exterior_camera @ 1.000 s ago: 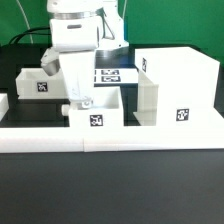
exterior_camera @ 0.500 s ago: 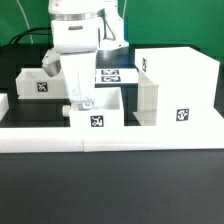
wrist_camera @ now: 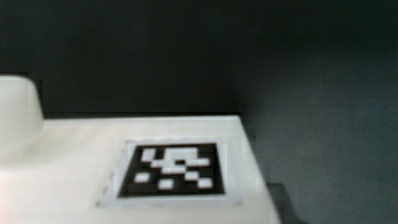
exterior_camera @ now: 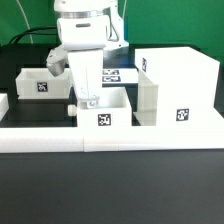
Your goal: Assemble drawer
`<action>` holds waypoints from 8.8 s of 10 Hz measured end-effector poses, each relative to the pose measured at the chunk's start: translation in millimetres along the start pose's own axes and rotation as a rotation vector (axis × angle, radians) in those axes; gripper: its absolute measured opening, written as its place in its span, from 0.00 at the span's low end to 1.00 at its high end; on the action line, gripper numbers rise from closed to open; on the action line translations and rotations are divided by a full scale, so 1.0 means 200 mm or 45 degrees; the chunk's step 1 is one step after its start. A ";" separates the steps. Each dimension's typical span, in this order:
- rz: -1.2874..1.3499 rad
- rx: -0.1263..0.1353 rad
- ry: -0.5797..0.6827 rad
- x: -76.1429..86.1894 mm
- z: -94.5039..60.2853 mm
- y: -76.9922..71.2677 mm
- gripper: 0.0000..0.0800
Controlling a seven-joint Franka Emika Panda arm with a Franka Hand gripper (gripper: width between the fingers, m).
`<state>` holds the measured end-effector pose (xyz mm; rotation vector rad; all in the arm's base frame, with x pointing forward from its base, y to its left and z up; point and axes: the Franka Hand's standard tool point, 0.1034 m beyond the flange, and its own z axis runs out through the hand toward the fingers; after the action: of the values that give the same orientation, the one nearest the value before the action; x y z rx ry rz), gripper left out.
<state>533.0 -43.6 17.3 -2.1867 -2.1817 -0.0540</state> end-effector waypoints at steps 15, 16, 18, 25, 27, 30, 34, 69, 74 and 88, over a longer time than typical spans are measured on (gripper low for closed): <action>-0.042 -0.002 -0.009 0.16 0.01 0.04 0.05; -0.043 0.001 -0.009 0.16 0.02 0.04 0.05; -0.041 0.003 -0.009 0.16 0.02 0.03 0.05; -0.047 0.014 -0.009 0.19 0.04 0.01 0.05; -0.043 -0.008 -0.009 0.18 0.04 0.01 0.05; -0.046 -0.008 -0.010 0.19 0.04 0.01 0.05; -0.037 -0.008 -0.011 0.19 0.05 0.01 0.05; -0.025 -0.150 -0.127 0.23 -0.24 0.07 0.80; -0.058 -0.136 -0.145 0.01 -0.28 0.10 0.81; -0.080 -0.001 0.172 0.10 0.02 0.10 0.81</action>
Offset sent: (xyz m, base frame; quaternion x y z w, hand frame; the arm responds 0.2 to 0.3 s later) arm 0.0107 0.0193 0.0057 -0.0158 -0.0160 -0.0042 0.9997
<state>553.7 -23.4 15.2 -2.0492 -2.1763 -0.1984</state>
